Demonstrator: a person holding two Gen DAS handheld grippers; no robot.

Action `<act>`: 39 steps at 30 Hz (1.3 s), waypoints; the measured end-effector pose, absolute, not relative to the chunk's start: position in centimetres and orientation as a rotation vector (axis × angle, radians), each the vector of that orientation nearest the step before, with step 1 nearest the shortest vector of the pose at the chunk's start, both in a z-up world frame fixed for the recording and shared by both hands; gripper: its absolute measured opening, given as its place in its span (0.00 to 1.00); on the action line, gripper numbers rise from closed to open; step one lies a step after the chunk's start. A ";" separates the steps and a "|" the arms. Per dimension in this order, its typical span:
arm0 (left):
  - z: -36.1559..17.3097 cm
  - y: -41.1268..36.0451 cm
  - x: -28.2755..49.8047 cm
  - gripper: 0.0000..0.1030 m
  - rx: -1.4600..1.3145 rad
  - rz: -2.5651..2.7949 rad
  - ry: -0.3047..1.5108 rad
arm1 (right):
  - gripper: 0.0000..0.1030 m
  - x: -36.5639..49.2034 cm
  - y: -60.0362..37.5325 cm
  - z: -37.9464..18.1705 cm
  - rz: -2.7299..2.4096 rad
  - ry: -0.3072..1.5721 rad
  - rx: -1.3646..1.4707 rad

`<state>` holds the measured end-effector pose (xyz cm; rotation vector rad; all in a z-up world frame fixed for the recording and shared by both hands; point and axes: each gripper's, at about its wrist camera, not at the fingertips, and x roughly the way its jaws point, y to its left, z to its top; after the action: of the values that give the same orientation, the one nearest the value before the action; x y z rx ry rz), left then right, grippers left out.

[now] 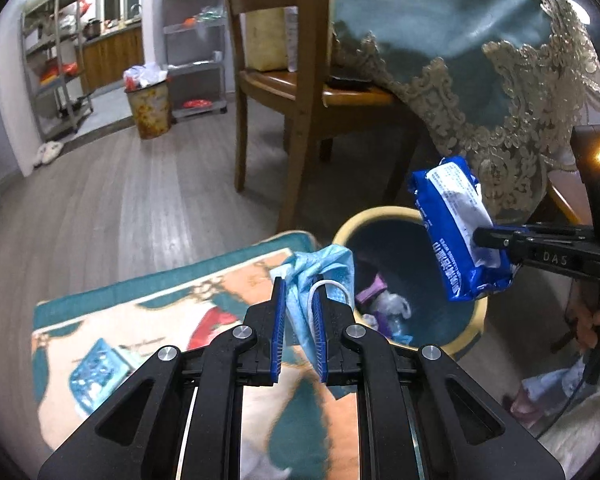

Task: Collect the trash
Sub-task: 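Move both tools over the wastebasket and open them to drop mask and bag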

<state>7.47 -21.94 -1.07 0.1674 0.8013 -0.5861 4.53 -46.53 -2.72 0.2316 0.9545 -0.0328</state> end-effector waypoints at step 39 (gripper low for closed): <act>-9.6 -30.8 10.1 0.29 -0.091 -0.707 1.022 | 0.24 5.7 -50.2 -8.4 -0.131 1.101 0.249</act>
<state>10.06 -30.83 -9.58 -0.0915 1.0218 -0.7074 5.69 -50.19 -8.36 0.2490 1.1012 -0.1309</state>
